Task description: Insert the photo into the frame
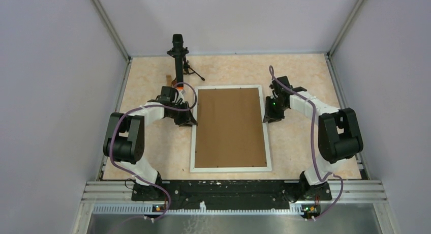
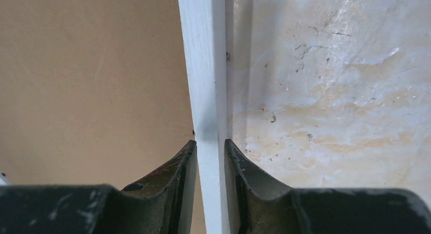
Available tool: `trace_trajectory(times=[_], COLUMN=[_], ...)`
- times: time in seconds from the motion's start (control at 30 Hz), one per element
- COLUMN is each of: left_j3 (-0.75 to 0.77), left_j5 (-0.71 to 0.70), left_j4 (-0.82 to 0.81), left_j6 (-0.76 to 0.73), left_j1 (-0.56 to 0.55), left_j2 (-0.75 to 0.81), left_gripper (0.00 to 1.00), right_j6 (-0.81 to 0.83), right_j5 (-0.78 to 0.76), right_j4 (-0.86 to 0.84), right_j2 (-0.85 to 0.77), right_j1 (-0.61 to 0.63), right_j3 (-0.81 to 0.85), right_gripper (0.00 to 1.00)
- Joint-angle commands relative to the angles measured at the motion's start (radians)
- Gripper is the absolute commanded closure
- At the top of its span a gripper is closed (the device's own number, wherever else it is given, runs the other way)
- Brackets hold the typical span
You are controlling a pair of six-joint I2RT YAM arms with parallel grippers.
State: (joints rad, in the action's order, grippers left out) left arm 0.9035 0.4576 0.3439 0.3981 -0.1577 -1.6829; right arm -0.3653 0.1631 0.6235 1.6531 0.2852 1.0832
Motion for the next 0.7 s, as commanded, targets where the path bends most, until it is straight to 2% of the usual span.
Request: trace_trajectory(times=[0.0, 0.47, 0.67], left_j3=[-0.071, -0.072, -0.073], left_j5=[-0.242, -0.237, -0.232], left_j4=[0.184, 0.183, 0.182], left_j6=[-0.065, -0.067, -0.068], left_j1=[0.008, 0.008, 0.007], left_j2=[-0.084, -0.08, -0.079], left_gripper=[1.0, 1.0, 1.0], right_j6=[0.038, 0.051, 0.047], right_j5=[0.023, 0.022, 0.198], right_j4=[-0.02, -0.08, -0.122], right_j2=[0.022, 0.123, 0.094], right_j1=[-0.009, -0.012, -0.063], right_j3=[0.038, 0.011, -0.03], right_gripper=[0.73, 0.75, 0.71])
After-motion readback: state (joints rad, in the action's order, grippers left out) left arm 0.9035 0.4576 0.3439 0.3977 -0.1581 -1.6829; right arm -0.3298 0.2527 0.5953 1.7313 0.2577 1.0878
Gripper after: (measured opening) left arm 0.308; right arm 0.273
